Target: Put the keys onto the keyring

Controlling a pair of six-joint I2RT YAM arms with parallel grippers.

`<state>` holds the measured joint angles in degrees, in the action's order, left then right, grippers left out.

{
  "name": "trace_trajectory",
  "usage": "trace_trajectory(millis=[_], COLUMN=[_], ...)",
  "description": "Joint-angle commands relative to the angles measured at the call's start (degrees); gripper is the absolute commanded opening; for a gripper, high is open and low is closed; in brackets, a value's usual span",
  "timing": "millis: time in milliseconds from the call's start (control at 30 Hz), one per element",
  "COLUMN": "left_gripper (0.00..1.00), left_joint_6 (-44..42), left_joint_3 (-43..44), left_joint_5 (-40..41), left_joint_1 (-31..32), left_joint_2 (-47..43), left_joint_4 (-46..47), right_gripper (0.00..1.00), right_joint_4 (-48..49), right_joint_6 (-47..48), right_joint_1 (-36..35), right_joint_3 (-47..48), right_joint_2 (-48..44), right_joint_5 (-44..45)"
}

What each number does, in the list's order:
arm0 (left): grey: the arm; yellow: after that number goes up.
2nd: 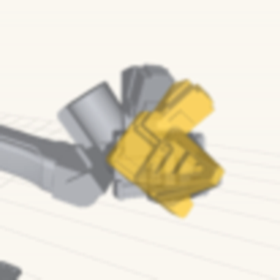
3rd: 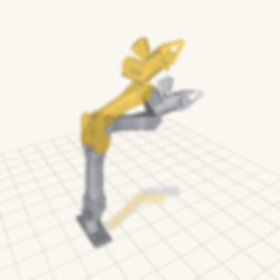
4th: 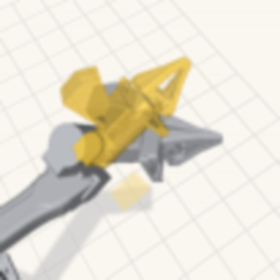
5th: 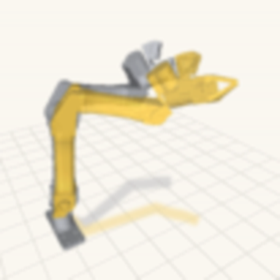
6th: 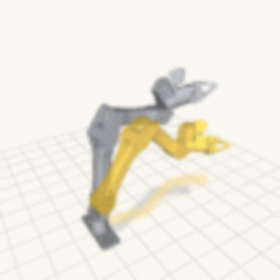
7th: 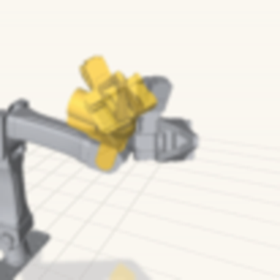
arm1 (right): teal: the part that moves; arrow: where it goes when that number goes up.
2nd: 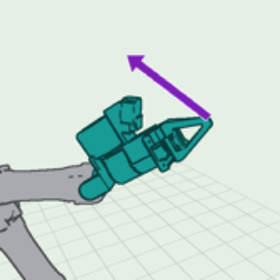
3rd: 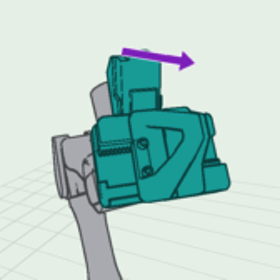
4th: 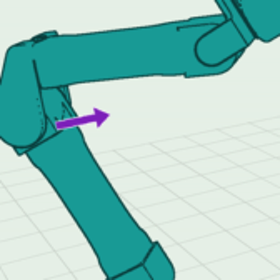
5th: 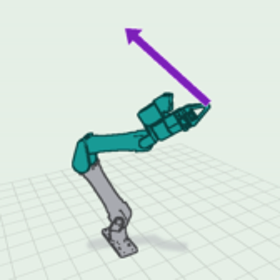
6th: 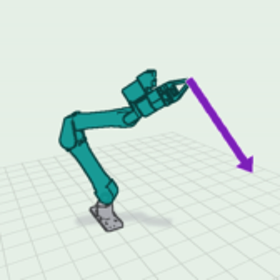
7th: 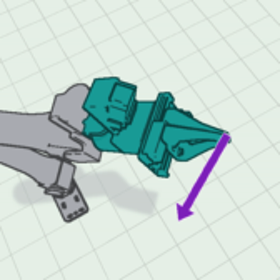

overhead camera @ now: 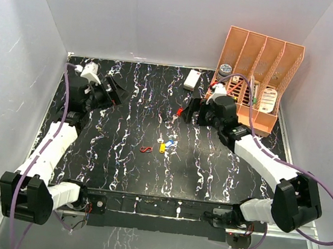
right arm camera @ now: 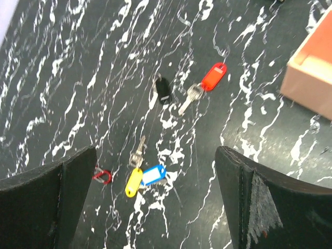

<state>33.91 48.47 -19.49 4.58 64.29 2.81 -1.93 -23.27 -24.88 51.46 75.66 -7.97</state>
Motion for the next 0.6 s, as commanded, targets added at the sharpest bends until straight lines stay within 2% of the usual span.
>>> trace_trajectory(millis=[0, 167, 367, 567], left_gripper=[0.93, 0.92, 0.93, 0.93], left_joint_6=[-7.35, -8.11, -7.19, -7.01], left_joint_3=[5.15, 4.16, 1.84, 3.91], left_joint_5=[6.95, 12.04, 19.52, 21.09], left_joint_1=[6.9, 14.11, 14.66, 14.6], left_joint_2=[-0.61, 1.62, -3.56, -7.64], left_joint_4=[-9.53, -12.88, -14.74, -18.06], right_gripper=[0.98, 0.98, 0.93, 0.87], right_joint_4=[-4.39, -2.88, -2.46, -3.37], right_joint_6=[3.2, 3.34, 10.05, 15.8], right_joint_1=[-5.4, -12.46, -22.59, -28.01], right_joint_3=[1.82, -1.04, 1.81, 7.27], right_joint_2=[-0.92, 0.3, 6.58, 16.26], right_joint_5=[5.95, 9.57, 11.49, 13.98])
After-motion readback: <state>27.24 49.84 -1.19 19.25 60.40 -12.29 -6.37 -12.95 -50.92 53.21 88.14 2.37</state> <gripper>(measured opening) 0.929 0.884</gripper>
